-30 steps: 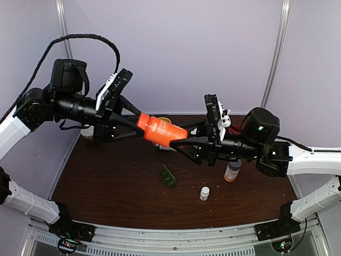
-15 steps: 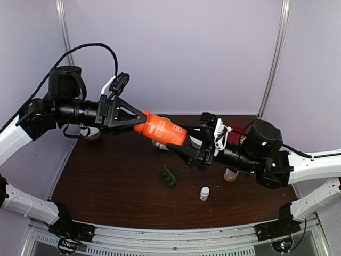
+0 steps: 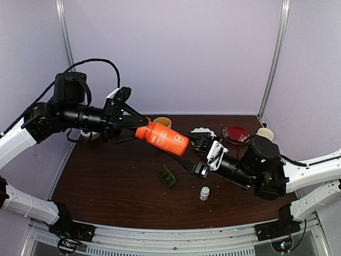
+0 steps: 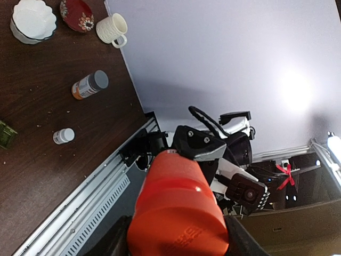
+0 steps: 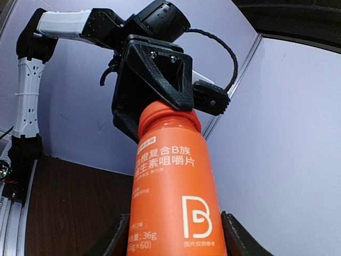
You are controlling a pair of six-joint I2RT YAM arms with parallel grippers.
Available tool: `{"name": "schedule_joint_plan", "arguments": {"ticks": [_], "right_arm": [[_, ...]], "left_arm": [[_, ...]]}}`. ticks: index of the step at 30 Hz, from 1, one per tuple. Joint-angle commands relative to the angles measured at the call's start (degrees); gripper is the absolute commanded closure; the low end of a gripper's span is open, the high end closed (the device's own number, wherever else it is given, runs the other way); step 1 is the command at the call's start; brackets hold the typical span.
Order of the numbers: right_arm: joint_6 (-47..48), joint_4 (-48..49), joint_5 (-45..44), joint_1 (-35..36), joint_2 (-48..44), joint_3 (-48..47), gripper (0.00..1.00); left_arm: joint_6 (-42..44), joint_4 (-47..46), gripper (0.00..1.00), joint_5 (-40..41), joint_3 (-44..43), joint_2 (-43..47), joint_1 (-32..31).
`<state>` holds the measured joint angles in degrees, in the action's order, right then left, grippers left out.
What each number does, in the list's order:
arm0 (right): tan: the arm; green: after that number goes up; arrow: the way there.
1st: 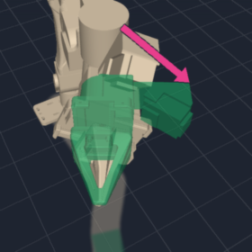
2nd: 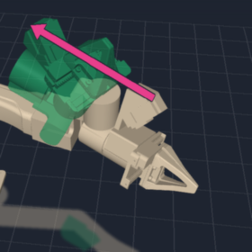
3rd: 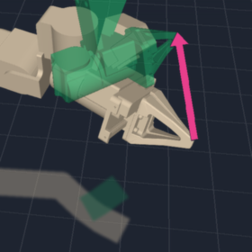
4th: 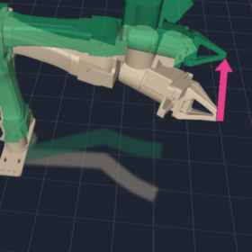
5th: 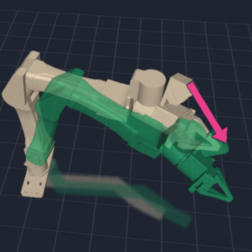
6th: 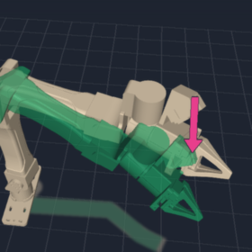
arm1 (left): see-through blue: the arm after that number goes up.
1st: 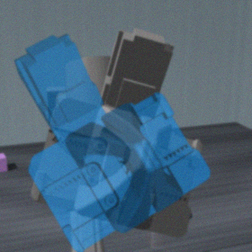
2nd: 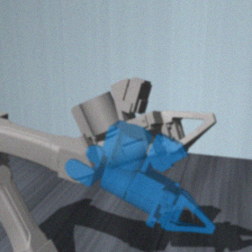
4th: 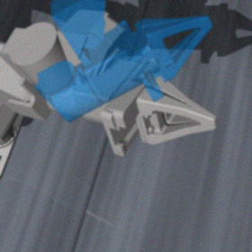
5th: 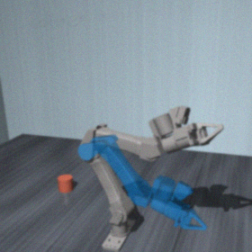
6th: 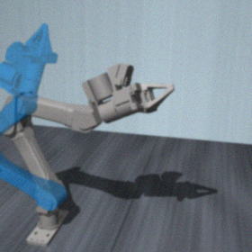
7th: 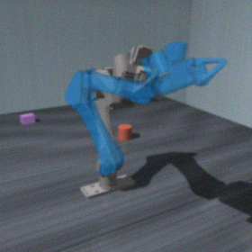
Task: Sort the pills into containers
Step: Unscrew the lid of the pill bottle from the pill bottle, then place the lid of the pill bottle at the center of the board.
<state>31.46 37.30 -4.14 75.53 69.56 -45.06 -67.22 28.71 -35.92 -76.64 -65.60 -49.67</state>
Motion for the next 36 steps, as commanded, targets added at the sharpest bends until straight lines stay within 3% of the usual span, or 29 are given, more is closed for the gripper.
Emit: {"name": "schedule_joint_plan", "arguments": {"ticks": [1,11,16,19,26,36], "right_arm": [[1.1,0.8,-9.7,-0.8,-1.5,2.6,1.0],[-4.5,1.0,-9.5,-0.9,-1.7,4.0,1.0],[-12.3,0.2,-6.7,-1.1,-4.1,4.4,1.0],[-18.8,1.5,-2.4,-2.6,-5.8,5.8,1.0],[-34.0,4.1,10.2,-6.9,-7.0,7.9,1.0],[-39.7,3.7,6.2,-7.7,-8.8,10.5,1.0]], "left_arm": [[-2.2,-4.5,1.0,-0.5,-0.4,4.9,3.5],[4.5,-1.1,1.0,2.5,-2.0,3.9,4.2],[20.2,15.3,1.0,17.1,-4.5,3.3,4.5],[26.6,19.1,1.0,27.0,-1.4,2.4,4.6],[32.9,18.2,1.0,39.2,8.7,-2.6,4.5],[32.2,5.1,1.0,41.8,24.2,-9.2,4.4]]}}
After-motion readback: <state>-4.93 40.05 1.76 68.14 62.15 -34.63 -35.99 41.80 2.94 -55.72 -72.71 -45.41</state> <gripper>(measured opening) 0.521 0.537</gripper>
